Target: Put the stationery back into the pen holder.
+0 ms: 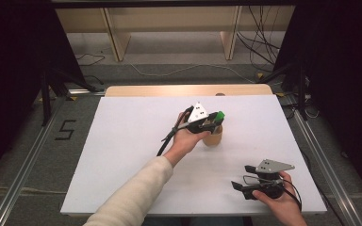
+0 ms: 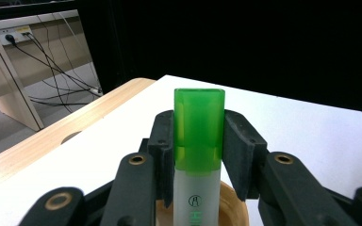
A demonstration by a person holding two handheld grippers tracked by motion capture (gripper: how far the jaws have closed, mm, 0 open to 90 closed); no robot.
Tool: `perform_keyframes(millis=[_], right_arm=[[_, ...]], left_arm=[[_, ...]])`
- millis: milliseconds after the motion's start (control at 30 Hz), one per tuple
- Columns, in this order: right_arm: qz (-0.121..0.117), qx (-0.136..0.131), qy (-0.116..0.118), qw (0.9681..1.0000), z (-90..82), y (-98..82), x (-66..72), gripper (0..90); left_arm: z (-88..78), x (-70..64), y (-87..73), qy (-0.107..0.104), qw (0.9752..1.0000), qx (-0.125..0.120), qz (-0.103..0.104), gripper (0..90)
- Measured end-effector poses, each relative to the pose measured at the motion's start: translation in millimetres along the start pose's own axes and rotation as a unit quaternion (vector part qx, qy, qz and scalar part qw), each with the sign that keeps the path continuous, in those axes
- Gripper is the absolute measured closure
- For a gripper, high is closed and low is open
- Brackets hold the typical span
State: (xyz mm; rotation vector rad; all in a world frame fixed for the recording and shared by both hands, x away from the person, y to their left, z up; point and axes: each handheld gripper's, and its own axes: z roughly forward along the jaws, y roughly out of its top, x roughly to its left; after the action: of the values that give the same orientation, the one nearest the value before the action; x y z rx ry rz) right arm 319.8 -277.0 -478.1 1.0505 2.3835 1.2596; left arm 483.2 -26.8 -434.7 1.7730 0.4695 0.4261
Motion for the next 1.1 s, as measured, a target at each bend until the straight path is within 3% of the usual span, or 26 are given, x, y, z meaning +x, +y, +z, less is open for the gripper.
perform_keyframes(millis=[300, 500, 867, 1100], right_arm=[[0.0, 0.002, 0.0, 1.0, -0.4, 0.0, -0.1, 17.5], [-0.002, 0.0, 0.0, 1.0, 0.0, 0.1, -0.2, 17.5], [-0.002, 0.001, 0.0, 1.0, 0.1, 0.1, 0.1, 17.5], [-0.002, 0.0, 0.0, 1.0, 0.2, 0.2, 0.2, 17.5]], left_arm=[[2.5, 0.0, -6.5, 0.005, 0.9996, 0.024, 0.011, 66.6], [2.8, 2.0, -13.5, 0.011, 0.9992, 0.038, 0.008, 66.5], [2.9, 2.5, -16.1, 0.007, 0.9989, 0.045, 0.0, 62.7], [2.9, 1.1, -15.6, 0.008, 0.9989, 0.047, 0.006, 61.5]])
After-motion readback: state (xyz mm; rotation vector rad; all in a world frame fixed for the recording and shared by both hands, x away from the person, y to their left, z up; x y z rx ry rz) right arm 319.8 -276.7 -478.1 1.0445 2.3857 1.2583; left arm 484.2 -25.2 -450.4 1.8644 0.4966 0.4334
